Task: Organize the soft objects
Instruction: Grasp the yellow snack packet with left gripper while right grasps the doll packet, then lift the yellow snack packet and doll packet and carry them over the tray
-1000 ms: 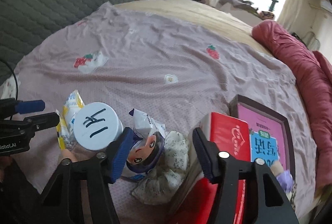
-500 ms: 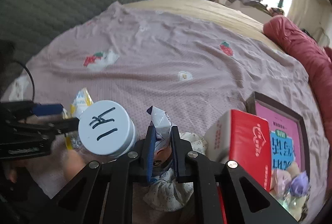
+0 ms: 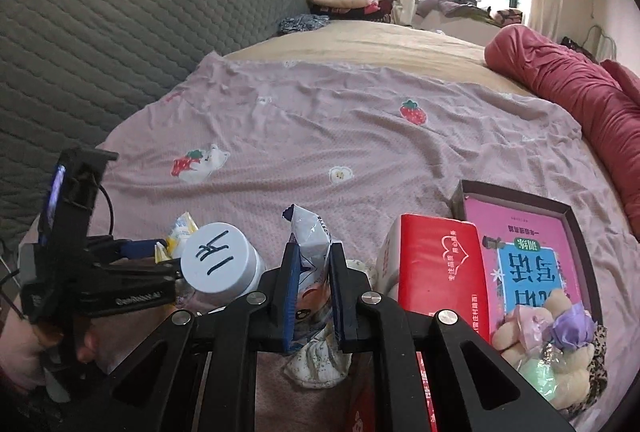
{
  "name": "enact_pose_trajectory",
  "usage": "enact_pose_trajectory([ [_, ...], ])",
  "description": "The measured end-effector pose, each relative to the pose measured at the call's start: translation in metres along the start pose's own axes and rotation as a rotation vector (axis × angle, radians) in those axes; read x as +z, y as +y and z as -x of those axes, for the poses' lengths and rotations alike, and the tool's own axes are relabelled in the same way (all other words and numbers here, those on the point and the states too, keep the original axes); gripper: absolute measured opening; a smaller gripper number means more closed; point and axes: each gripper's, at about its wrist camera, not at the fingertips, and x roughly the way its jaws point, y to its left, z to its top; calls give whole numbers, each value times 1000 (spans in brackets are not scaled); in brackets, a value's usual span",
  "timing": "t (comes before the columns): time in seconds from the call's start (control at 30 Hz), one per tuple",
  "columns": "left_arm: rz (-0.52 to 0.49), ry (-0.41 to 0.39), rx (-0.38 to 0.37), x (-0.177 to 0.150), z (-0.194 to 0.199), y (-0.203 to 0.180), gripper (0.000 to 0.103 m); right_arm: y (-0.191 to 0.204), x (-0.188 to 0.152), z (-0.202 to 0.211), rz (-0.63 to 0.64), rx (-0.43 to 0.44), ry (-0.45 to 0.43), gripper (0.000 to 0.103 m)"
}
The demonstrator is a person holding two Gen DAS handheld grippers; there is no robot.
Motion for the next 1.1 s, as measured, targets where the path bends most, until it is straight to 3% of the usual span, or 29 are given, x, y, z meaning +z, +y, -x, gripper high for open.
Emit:
enact_pose_trajectory([
  [0.2,-110,-2,87,-2,-9,-19,57,0,-3,6,-26,3,-4,14],
  [0.5,-41,-40,-3,-6,4,-1,50,-9,-3,20,-74,9,-42,14],
  [0.7,41,-105,-50,-5,33,17,50,-14,-1,29,-97,21,-74,14],
  [1.1,-15,-252,-71,0,113,-20,50,-28,-2,56,-137,17,-124,14],
])
